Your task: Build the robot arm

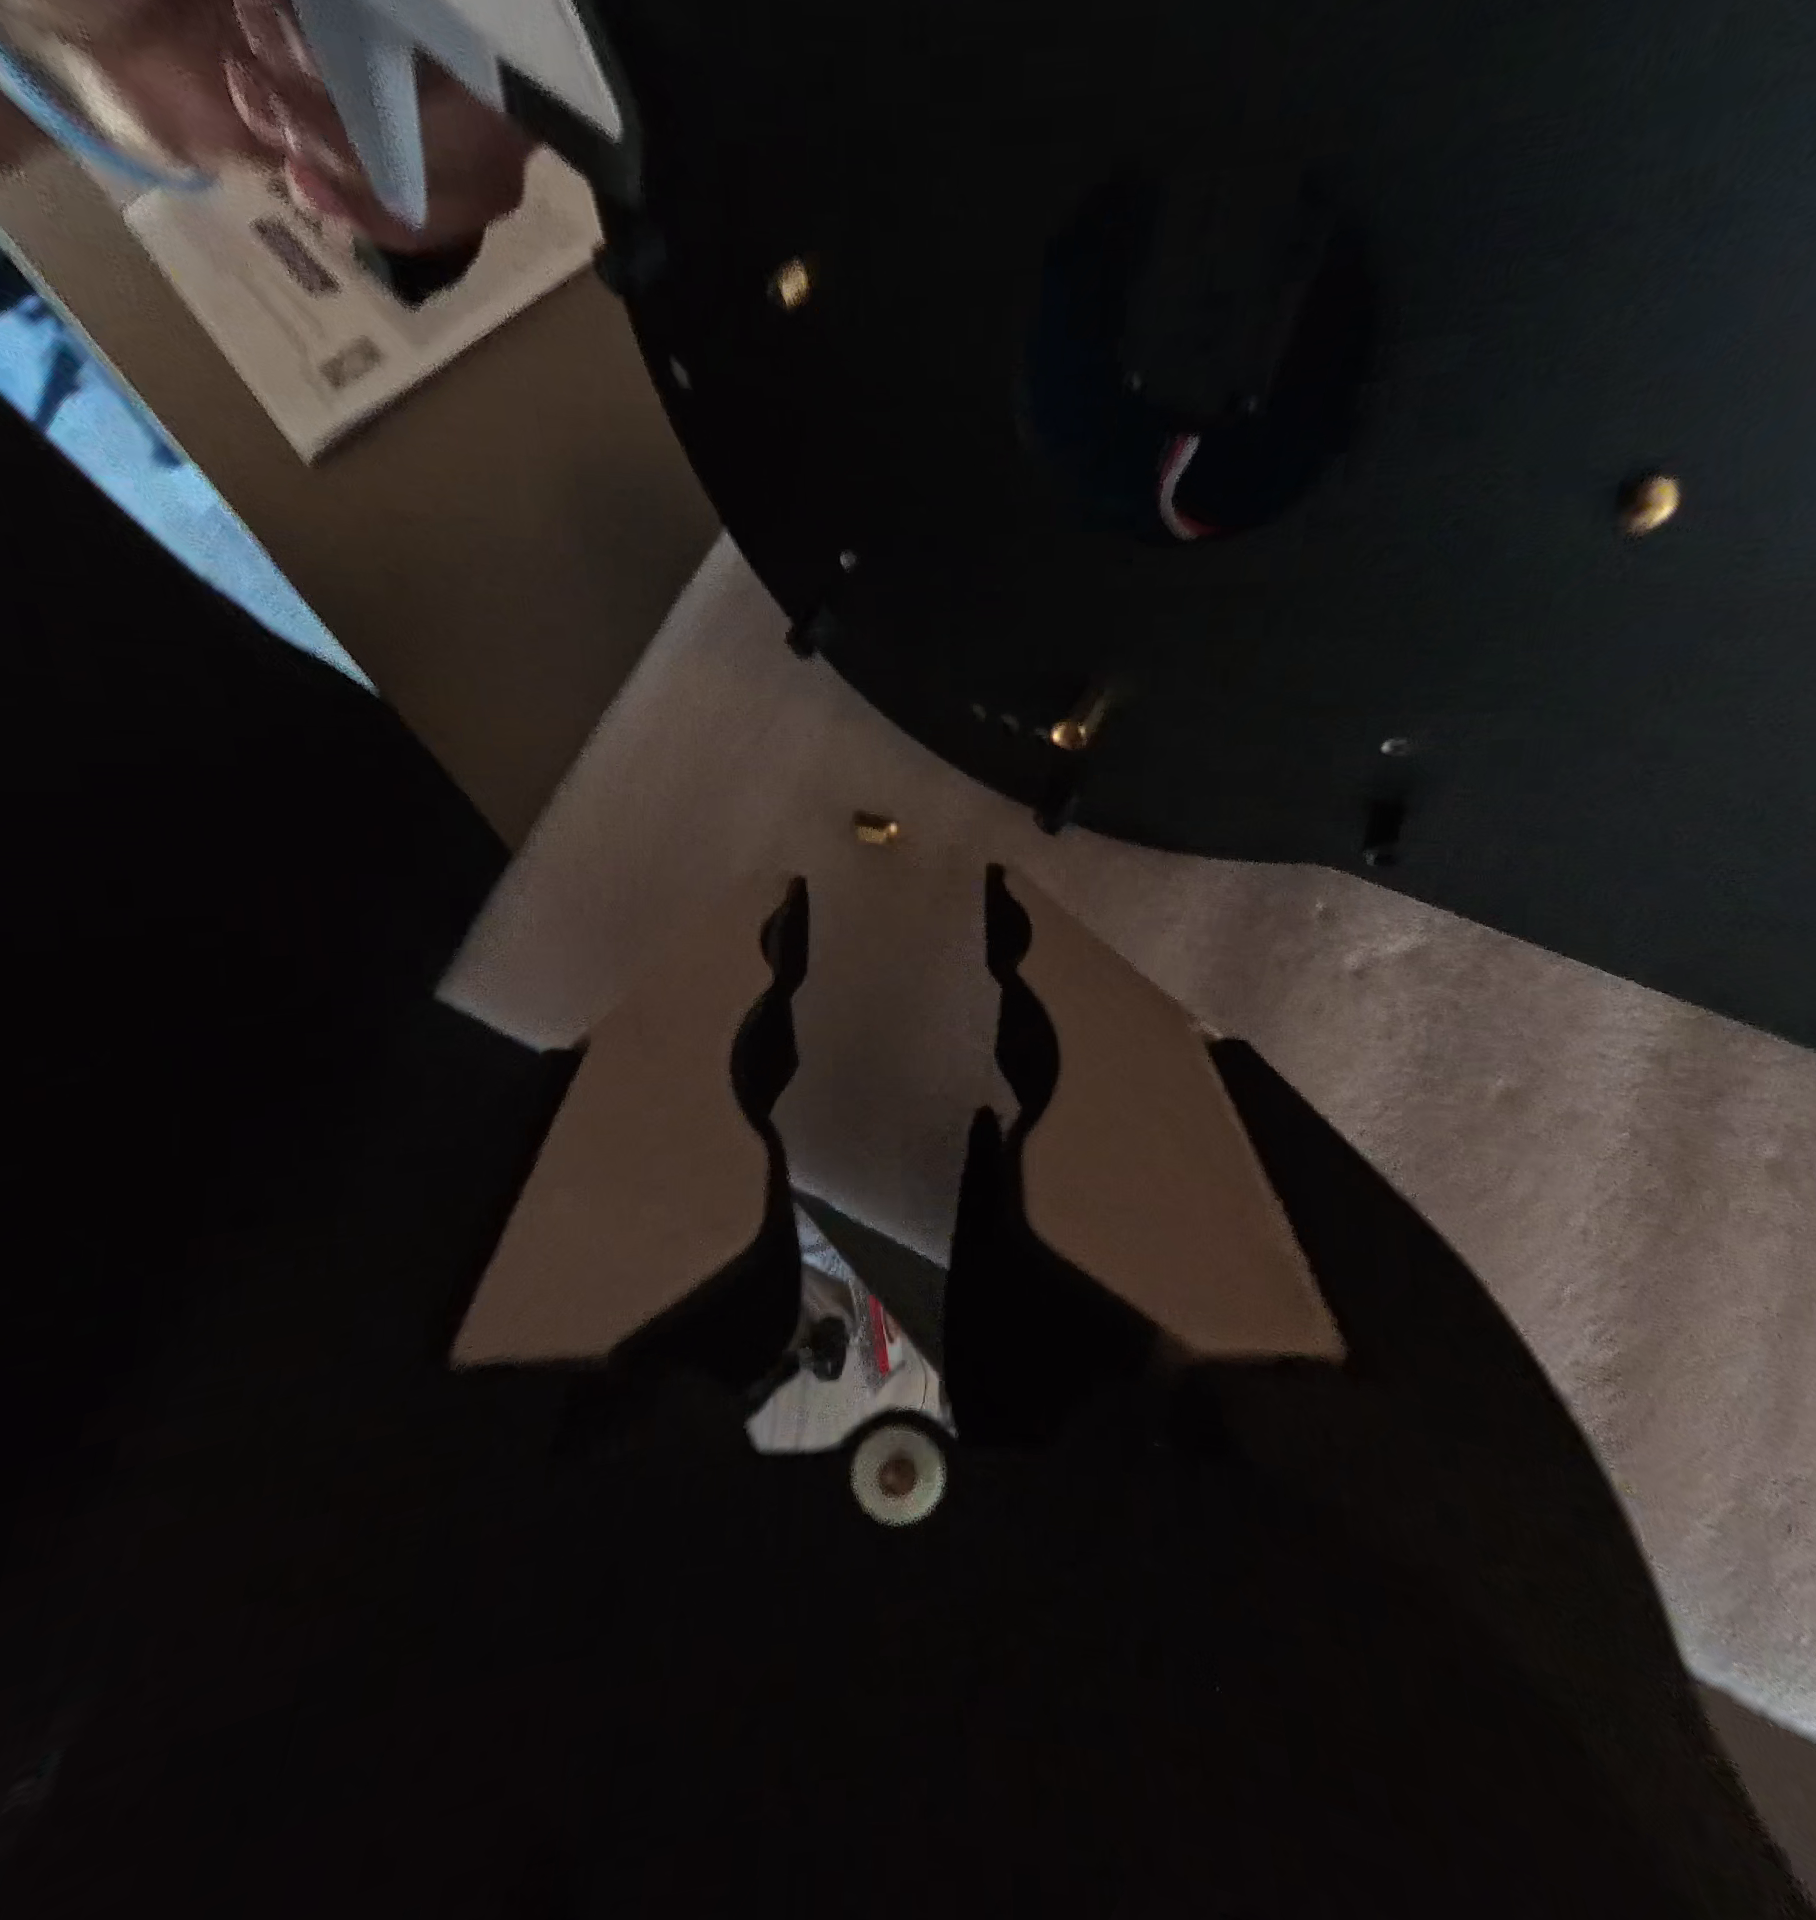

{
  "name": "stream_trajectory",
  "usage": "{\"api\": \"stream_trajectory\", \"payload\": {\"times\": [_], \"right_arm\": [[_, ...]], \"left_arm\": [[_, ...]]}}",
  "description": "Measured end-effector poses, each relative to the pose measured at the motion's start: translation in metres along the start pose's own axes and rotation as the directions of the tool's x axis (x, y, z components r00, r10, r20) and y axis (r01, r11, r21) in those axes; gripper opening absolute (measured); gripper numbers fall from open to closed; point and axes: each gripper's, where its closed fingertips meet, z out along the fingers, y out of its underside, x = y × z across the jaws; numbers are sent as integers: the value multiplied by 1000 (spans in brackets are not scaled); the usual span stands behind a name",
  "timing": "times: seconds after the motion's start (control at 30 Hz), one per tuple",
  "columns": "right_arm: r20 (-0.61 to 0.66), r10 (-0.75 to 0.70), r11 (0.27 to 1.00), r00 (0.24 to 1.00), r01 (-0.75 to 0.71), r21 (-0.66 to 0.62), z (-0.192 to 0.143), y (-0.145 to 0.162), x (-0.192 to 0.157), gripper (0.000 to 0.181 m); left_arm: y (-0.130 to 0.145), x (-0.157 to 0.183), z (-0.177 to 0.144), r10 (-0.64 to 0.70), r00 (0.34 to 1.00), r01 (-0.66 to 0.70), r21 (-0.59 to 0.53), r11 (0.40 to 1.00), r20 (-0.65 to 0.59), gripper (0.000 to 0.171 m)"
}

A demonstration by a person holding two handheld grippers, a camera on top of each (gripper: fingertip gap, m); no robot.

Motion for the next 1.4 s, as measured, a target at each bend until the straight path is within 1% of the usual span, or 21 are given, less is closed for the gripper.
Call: {"api": "stream_trajectory", "payload": {"times": [0.03, 0.1, 0.17, 0.27, 0.37, 0.43, 0.57, 0.77, 0.87, 0.93, 1.03, 1.1, 1.23, 1.4], "right_arm": [[47, -4, 1000, 999, 5, -5, -1, 0, -1, 32], [114, 9, 1000, 993, -9, -1, -2, -3, -1, 35], [155, -3, 999, 988, 9, -33, -2, -2, 0, 36], [207, -53, 998, 977, 60, -31, 0, -6, -7, 35], [220, -95, 995, 971, 102, -19, 9, -10, -13, 34], [228, -116, 991, 967, 126, -32, 13, -7, -15, 29], [235, -118, 991, 965, 130, -37, 9, -5, -17, 19], [194, -148, 987, 970, 158, -36, 10, -2, -19, 17], [162, -187, 980, 969, 195, -32, 11, 0, -18, 9], [167, -189, 979, 968, 198, -45, 10, 1, -21, 7], [168, -189, 978, 967, 201, -56, 9, 4, -26, 9], [146, -202, 975, 968, 212, -59, 10, 4, -25, 8], [111, -169, 983, 979, 175, -47, 13, 0, -24, 8], [21, -122, 992, 992, 122, -16, 14, -3, -19, 6]], "left_arm": [[0, 0, 0, 0, 1000, 0, 2, 1000, 0, 80], [0, 0, 0, -2, 1000, 2, 8, 1000, -1, 80], [0, 0, 0, -2, 1000, 2, 11, 1000, -2, 80], [0, 0, 0, -1, 1000, 1, 4, 1000, -1, 80], [0, 0, 0, -3, 1000, 3, 4, 1000, 0, 80], [0, 0, 0, -2, 1000, 2, 3, 1000, 1, 80], [0, 0, 0, -3, 1000, 3, 1, 1000, 3, 80], [0, 0, 0, 2, 1000, -2, 3, 1000, 1, 80], [0, 0, 0, 4, 1000, -4, 1, 1000, 1, 80], [0, 0, 0, 5, 1000, -5, 0, 1000, 1, 80], [0, 0, 0, 7, 1000, -7, -2, 1000, 1, 80], [0, 0, 0, 6, 1000, -6, 0, 1000, 1, 79], [0, 0, 0, 7, 1000, -7, 2, 1000, 1, 79], [0, 0, 0, 4, 1000, -4, 11, 1000, 0, 80]]}}
